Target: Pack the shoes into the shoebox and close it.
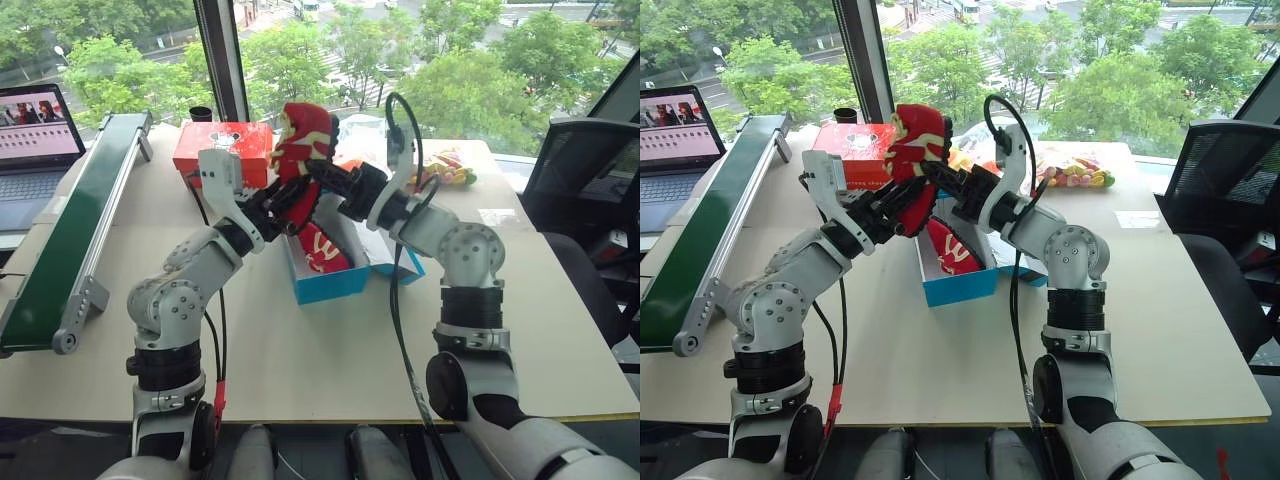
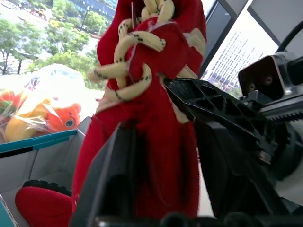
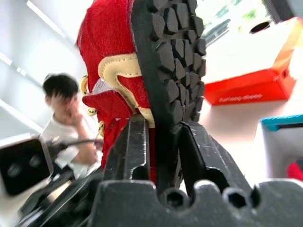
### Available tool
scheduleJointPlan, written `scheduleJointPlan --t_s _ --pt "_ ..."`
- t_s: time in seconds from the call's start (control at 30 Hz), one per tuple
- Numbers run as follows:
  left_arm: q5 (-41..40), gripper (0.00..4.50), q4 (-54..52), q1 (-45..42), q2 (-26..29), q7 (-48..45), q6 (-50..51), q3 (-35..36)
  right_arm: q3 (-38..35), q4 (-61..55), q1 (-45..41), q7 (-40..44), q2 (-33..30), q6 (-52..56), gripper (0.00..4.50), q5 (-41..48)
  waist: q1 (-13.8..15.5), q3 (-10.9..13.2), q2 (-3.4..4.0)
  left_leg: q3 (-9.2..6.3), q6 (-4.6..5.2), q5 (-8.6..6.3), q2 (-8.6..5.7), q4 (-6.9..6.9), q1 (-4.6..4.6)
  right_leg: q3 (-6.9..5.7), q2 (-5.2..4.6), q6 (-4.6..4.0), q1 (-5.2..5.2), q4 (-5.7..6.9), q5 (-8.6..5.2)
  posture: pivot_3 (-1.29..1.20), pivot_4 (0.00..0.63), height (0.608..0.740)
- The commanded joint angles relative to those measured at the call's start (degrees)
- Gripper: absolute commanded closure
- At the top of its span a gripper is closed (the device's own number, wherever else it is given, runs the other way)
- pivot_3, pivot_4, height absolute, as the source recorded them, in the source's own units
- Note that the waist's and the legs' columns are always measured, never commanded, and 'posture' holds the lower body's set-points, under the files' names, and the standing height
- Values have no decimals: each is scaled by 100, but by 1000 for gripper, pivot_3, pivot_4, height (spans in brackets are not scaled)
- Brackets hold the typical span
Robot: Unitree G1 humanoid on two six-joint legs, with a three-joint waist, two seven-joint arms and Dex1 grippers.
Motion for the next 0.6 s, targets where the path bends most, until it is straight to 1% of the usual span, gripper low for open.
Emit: scheduleJointPlan --t_s 0.03,0.07,0.13,0.23,0.27,0.37,0.4,0.5,0.6 --pt "598 0 341 238 1160 -561 -499 670 438 -349 -105 424 -163 137 4068 -136 -35 1 1 1 0 0 0 -1 0 1 0 0 -1 0 0 0 150 739" --pt "721 0 469 348 1455 -703 -616 807 541 -301 -95 522 -201 131 4068 -194 -71 2 3 1 0 0 1 -3 1 2 3 0 -4 -1 0 0 150 739" --pt "830 0 573 583 1805 -918 -757 953 717 -179 -77 735 -273 60 4068 -332 -81 3 5 1 0 0 1 -11 3 4 4 -1 -7 -2 -1 0 150 739" --pt "998 0 568 910 1989 -1100 -929 991 865 26 -102 1023 -320 -129 4068 -532 -26 4 6 1 0 0 0 -15 -1 1 0 0 1 -19 -1 0 150 739" --pt "1037 0 533 1004 1990 -1092 -957 1005 943 121 -121 1177 -361 -229 4068 -635 3 4 6 1 0 0 0 -14 -1 -1 -1 0 2 -22 -1 0 150 739" --pt "1014 0 247 1282 1834 -966 -960 1048 1528 611 -167 1989 -731 -920 4068 -1320 47 4 7 1 0 0 1 -13 -5 -2 -1 0 0 -24 -1 0 150 739" --pt "1008 0 163 1341 1796 -950 -966 1028 1621 782 -197 2154 -818 -1107 4068 -1481 61 4 7 1 0 0 1 -12 -5 -2 -1 1 1 -25 -1 0 150 739" --pt "948 0 -117 1517 1653 -851 -931 1007 1657 1667 -411 2493 -933 -1633 4068 -1840 59 4 6 1 -1 0 1 -11 -9 -3 -1 0 -1 -27 -1 0 150 739" --pt "895 0 -232 1539 1547 -726 -863 1068 1688 2141 -500 2767 -922 -1941 4068 -2079 43 4 6 2 -1 0 2 -13 -9 -2 0 0 -4 -26 -1 0 150 739"
